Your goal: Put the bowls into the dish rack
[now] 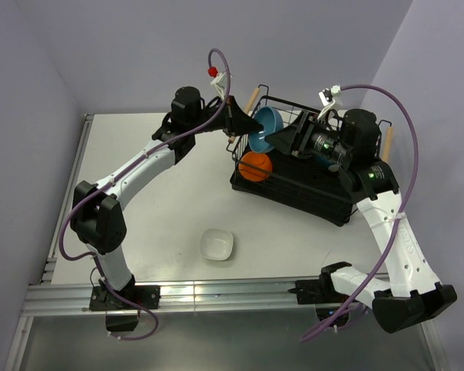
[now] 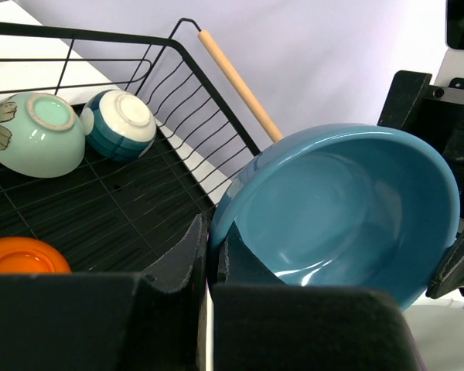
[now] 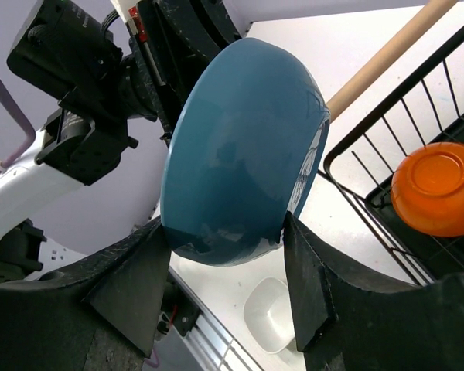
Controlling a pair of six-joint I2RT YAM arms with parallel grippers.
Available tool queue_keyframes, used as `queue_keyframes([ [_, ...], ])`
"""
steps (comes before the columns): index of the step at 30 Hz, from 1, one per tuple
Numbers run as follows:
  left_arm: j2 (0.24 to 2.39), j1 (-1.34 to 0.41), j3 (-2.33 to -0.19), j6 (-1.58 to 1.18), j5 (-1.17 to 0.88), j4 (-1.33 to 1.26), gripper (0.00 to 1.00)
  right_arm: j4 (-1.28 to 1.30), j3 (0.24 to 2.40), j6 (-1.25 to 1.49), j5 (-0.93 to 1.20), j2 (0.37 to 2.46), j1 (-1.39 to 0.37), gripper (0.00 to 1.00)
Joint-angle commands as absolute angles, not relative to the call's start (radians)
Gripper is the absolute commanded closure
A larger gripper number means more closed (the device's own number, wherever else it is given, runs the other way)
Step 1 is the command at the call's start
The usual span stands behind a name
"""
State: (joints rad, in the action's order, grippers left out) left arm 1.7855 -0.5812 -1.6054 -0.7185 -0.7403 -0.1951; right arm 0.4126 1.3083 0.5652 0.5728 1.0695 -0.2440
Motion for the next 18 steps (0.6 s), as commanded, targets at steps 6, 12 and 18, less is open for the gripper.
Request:
queue_keyframes([
  [6,1.753,-0.598,-1.640,-0.675,-0.746,-0.175,0.78,0.380,1.368,0.528,0.569,1.072,-0.262,1.00],
  [12,1.747,-0.597,-1.644,-0.649,-0.736,-0.138,0.52,0.393,1.384,0.509,0.540,1.065,-0.247,1.00],
  [18,1.743,-0.594,-1.649,-0.631,-0.719,-0.106,0.34,0.425,1.376,0.474,0.488,1.054,-0.229,1.00],
])
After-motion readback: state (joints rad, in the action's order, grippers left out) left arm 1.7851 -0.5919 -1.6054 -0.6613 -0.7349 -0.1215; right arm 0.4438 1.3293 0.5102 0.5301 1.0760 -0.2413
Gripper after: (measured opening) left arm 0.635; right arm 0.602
